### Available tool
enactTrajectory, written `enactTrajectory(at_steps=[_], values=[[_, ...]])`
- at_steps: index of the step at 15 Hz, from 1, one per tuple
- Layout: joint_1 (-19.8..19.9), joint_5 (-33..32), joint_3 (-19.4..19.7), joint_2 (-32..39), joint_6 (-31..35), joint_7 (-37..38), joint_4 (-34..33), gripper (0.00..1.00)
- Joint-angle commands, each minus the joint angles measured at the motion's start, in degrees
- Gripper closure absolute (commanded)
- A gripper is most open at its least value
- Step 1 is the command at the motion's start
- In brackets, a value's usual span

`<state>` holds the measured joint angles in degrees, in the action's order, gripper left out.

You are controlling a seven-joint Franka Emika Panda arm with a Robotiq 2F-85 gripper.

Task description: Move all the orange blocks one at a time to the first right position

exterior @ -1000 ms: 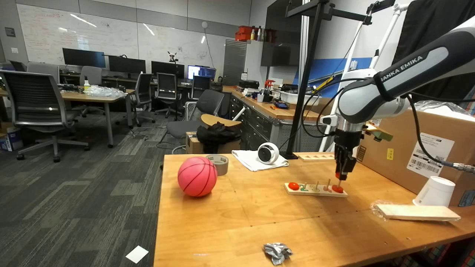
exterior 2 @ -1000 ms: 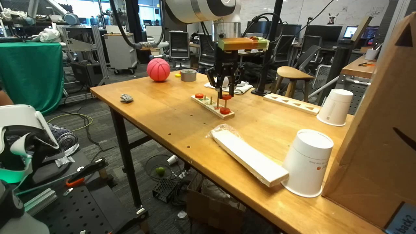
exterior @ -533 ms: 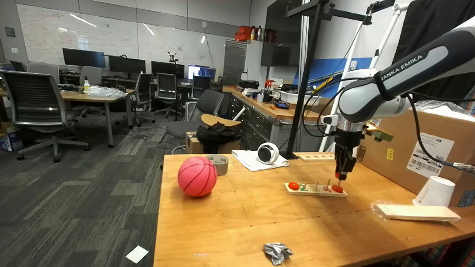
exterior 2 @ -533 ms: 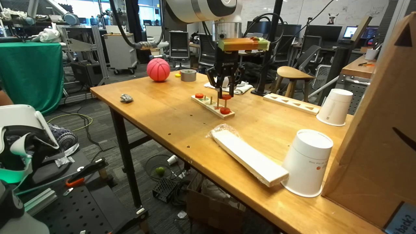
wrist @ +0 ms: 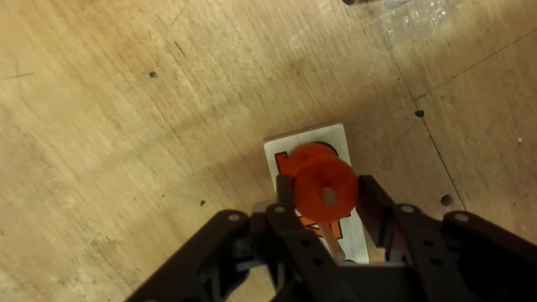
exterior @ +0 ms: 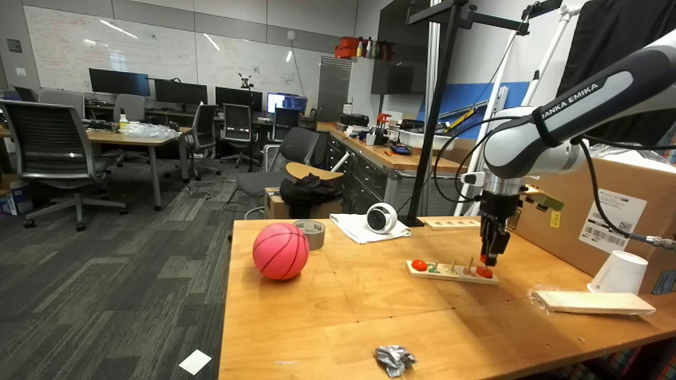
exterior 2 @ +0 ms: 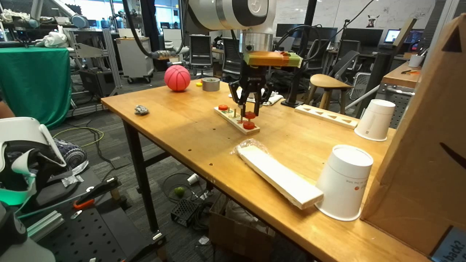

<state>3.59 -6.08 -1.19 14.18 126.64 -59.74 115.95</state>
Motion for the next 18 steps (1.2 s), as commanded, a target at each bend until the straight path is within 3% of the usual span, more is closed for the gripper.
enactTrajectory(at_steps=[1,5,12,18], values=[[1.1,3.3,-0.5,0.0,-0.6,-1.4,-0.2,0.26],[0.3,4.8,-1.8,-2.5,3.0,-3.5,1.2,0.00],[-3.3,4.9,-7.2,0.1,5.4,-10.2,-0.7,0.00],[-4.9,4.3,-8.5,3.4,4.4,-12.3,-4.0,0.00]])
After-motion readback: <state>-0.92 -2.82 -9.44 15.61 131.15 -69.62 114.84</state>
